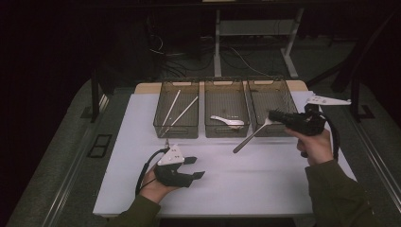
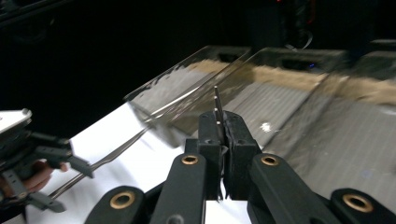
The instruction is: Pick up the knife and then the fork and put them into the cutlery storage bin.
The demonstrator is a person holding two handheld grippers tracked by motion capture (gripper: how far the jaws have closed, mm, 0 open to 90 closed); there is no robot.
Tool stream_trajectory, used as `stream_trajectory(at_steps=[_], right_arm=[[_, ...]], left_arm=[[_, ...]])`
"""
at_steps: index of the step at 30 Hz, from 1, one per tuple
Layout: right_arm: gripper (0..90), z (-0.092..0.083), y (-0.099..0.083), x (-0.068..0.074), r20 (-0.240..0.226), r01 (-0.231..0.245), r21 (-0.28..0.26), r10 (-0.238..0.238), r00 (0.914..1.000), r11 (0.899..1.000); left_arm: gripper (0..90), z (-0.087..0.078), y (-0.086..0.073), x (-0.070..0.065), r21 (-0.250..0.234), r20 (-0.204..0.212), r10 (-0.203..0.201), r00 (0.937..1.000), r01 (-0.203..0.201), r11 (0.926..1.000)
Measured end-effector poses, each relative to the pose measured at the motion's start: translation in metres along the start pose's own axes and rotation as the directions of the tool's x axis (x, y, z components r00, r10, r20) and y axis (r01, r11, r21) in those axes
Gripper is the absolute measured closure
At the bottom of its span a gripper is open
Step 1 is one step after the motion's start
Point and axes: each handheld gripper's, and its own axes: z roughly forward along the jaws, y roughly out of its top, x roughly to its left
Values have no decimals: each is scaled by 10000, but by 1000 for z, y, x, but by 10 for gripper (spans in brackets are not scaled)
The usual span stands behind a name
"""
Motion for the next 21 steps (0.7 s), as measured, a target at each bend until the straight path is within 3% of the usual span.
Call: stream_trajectory(at_steps=[5,10,17,21], right_arm=[[869,-19,21,-17,646,75,-286,-57,9979,9996],[869,-34,42,-36,1443,129,-442,-64,9895,9989],[869,-39,57,-57,2442,137,-345,-49,9697,9993],[869,-34,57,-70,2851,20,-62,-2,9585,10000]], left_arm=[[306,-13,-12,7,-9,-399,-361,9986,361,9993],[183,-22,-21,13,-15,-762,-708,9946,709,9975],[0,-21,-25,17,88,-841,-887,9925,898,9959],[0,-21,-26,18,89,-881,-891,9921,902,9959]])
